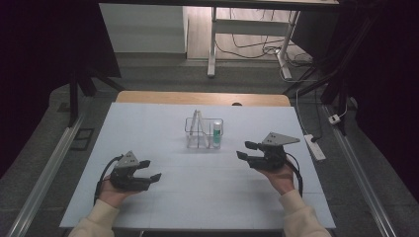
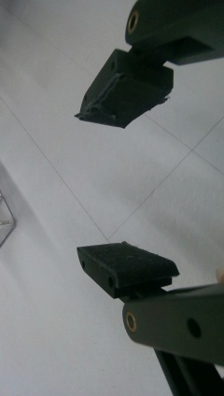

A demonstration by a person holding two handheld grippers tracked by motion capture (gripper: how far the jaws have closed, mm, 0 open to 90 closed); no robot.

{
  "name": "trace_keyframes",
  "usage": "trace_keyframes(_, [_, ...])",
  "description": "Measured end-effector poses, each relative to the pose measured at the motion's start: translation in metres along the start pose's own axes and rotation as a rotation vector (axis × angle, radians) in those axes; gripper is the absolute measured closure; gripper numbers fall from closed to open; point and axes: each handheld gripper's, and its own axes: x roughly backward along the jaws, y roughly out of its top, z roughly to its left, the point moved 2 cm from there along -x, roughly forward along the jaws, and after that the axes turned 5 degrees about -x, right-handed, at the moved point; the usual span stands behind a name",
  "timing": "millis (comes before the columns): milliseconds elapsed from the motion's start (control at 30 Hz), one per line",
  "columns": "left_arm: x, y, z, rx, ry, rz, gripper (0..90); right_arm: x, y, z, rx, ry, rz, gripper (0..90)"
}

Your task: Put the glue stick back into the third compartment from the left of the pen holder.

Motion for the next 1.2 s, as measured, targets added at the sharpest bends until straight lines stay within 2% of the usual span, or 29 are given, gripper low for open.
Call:
trace_keyframes(333, [0.001,0.0,0.001,0.001,-0.001,-0.003,30.6,0.021,-0.03,-0.008,-0.013,-0.042,0.038,44.7])
trace_keyframes(600, [0.0,0.0,0.002,0.003,-0.001,-0.001,30.5,0.03,-0.051,-0.014,-0.031,-0.069,0.053,43.4])
trace_keyframes(967, [0.003,-0.001,0.002,0.004,0.002,-0.007,30.5,0.044,-0.068,-0.023,-0.023,-0.105,0.088,40.8])
trace_keyframes(1200, [0.004,-0.001,0.002,0.005,0.006,-0.011,30.6,0.047,-0.074,-0.026,-0.011,-0.12,0.107,40.1])
